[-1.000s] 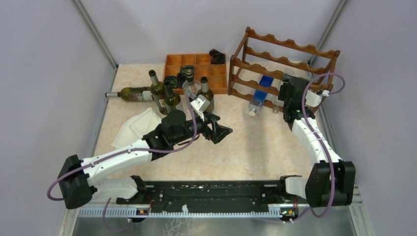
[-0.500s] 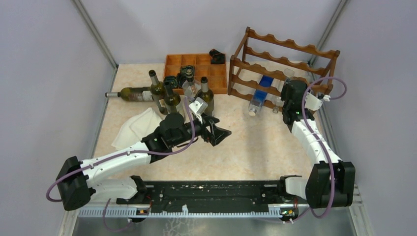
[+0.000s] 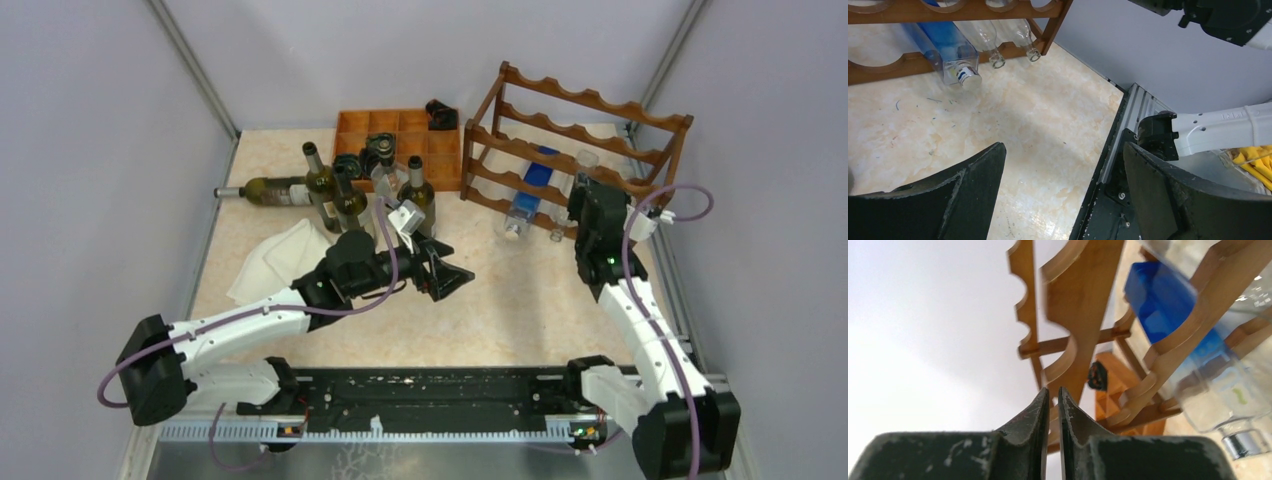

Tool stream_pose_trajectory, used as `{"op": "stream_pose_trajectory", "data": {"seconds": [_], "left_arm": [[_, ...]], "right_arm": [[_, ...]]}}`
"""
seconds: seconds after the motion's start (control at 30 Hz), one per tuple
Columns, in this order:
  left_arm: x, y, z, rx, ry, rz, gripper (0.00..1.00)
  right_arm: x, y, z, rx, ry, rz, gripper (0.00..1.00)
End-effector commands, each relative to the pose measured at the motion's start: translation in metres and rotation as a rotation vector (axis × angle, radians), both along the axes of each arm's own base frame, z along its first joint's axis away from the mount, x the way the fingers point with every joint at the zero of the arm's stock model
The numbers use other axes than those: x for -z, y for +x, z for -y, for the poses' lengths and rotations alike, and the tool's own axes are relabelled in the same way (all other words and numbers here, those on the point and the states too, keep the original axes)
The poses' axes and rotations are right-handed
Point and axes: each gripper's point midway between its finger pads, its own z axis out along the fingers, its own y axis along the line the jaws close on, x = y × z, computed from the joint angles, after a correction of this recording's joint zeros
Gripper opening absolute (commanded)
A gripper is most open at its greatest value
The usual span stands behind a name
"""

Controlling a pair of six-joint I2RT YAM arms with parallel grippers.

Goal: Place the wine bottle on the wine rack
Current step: Move the wine rack to the center of the board.

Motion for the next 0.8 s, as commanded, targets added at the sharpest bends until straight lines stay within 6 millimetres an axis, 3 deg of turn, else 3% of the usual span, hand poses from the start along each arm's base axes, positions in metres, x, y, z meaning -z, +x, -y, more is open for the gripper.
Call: {"op": "stream_pose_trajectory", "data": {"seconds": [0.0, 0.23, 0.5, 0.6, 0.77], "left_arm": [[-0.001, -0.004, 0.01, 0.047, -0.033, -0.009, 0.93], [0.018, -0.004, 0.032, 0.061, -0.017, -0.009, 0.93], [0.058, 0.031, 0.061, -0.078, 0.043, 0.013, 0.94], [0.078, 0.052, 0.073, -0.135, 0.096, 0.025, 0.95], [0.096, 0.075, 0.093, -0.172, 0.127, 0.101, 0.97]], "right_arm": [[-0.019, -0.02, -0.002, 0.005, 0.004, 0.063, 0.1], [-0.007, -0.043, 0.007, 0.029, -0.023, 0.046, 0.11], [-0.037, -0.055, 0.003, -0.028, -0.141, 0.159, 0.53], [-0.045, -0.067, 0.008, -0.019, -0.199, 0.166, 0.61], [-0.046, -0.08, 0.017, -0.007, -0.275, 0.154, 0.64]]}}
